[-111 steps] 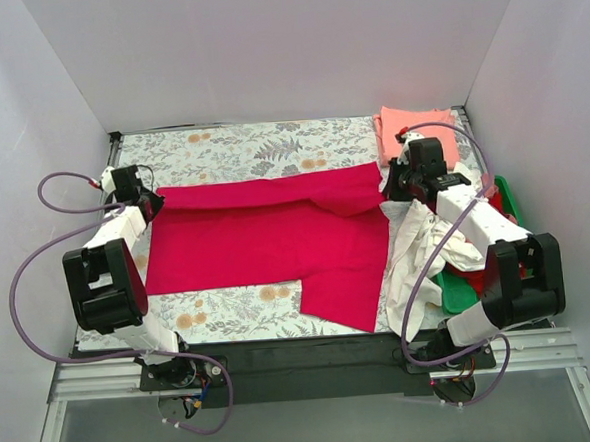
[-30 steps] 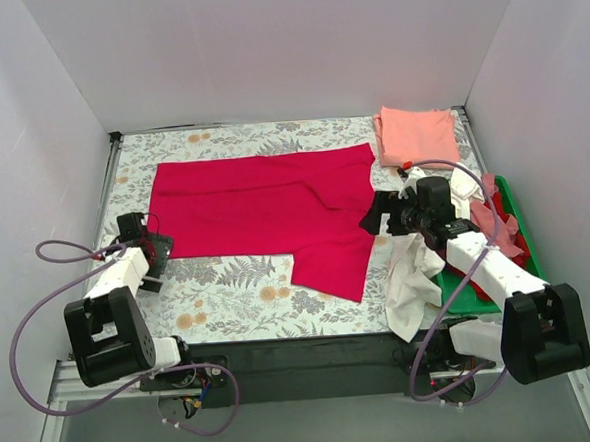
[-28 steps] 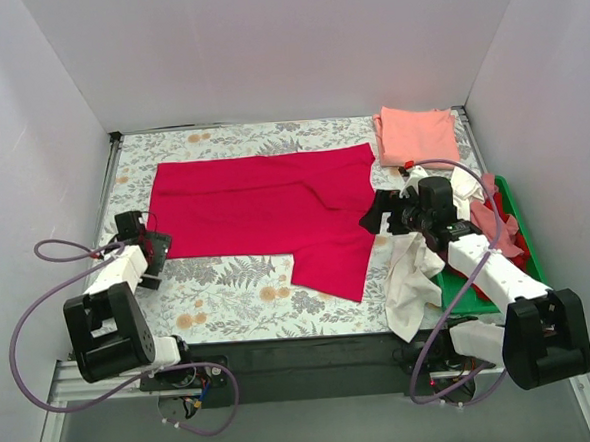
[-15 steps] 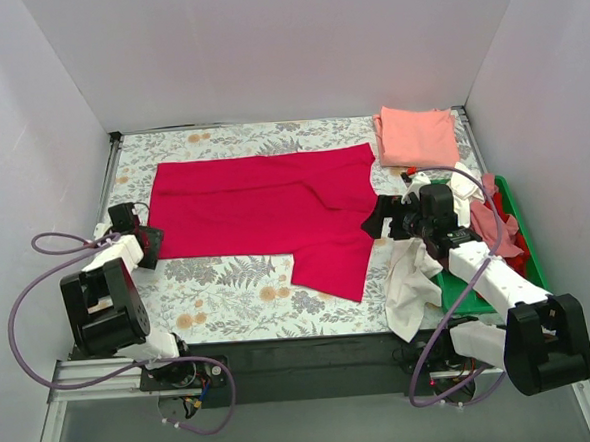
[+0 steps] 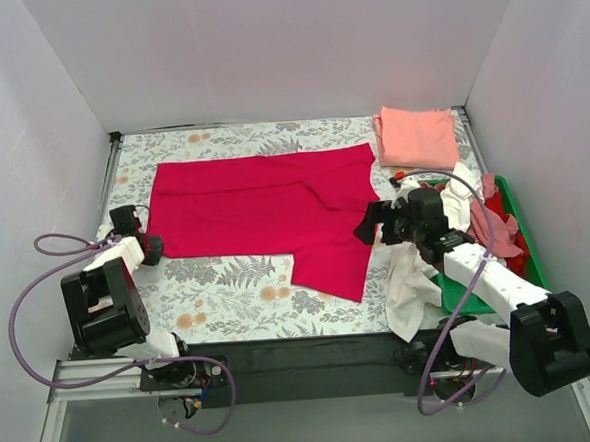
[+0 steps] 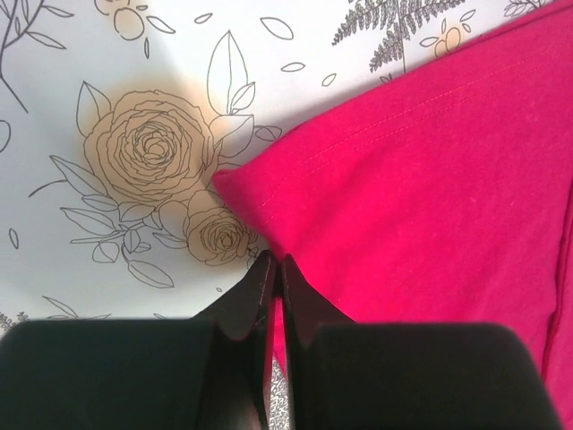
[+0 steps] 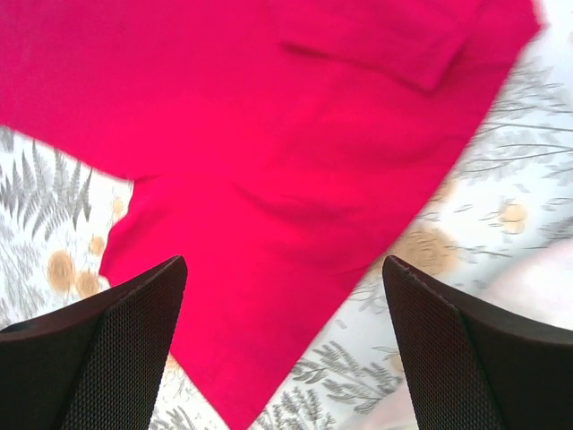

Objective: Fold and stack the t-shirts
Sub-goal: Fold the tshirt

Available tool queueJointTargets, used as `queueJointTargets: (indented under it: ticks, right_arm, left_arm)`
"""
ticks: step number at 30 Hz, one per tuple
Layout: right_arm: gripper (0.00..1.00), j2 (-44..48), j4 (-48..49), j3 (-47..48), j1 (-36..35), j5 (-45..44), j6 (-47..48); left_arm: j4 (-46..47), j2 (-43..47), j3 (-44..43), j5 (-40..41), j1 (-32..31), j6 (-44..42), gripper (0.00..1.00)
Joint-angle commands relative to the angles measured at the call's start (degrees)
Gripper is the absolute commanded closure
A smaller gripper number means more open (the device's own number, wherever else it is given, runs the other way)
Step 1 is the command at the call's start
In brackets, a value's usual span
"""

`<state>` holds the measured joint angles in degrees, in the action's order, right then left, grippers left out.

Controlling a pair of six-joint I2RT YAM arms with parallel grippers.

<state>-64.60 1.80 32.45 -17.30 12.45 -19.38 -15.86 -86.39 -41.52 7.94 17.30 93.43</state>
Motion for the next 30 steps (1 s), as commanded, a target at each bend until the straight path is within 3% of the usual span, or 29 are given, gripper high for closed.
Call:
queueJointTargets:
  ticks: [1,6,11,22,25,27,29,30]
  right_arm:
    - [0.04,-0.2,-1.7,2.8,-7.8,-5.5,2.2]
    - [0.04,-2.3,-18.0,8.1,-22.2,-14.4,3.3]
    - [0.09,-3.9,-24.0,7.6,-37.6,-23.9,0.9]
    - [0.23,-17.9,-23.3,9.5,-40.2,-25.2,-0.3]
    - [0.32,-20.1,-23.4,9.6,-40.1,-25.5,-0.8]
    - [0.65,-21.7,-23.7,10.2,-39.9,-26.4,-1.7]
    - [0.83,-22.1,-24.3,11.1,-39.9,-28.0,-2.3]
    - [0.86,-22.1,-24.5,11.3,-39.9,-28.9,-2.4]
  left_arm:
    - [-1.0,3.3,0.5,0.1,0.2,-1.8,1.0]
    - [-1.1,6.5,0.6,-0.6,0.2,-3.3,1.0]
    - [-0.8,7.9,1.6,-1.4,0.2,-3.2,1.0]
    - [-0.4,8.4,3.7,-2.1,0.2,-2.9,1.0]
    - [-0.4,8.5,3.0,-2.8,0.2,-3.3,1.0]
    - [-0.7,8.3,2.6,-4.2,0.2,-3.6,1.0]
    - [-0.8,8.3,2.4,-4.2,0.1,-3.5,1.0]
    - [-0.9,8.4,2.4,-4.1,0.1,-3.4,1.0]
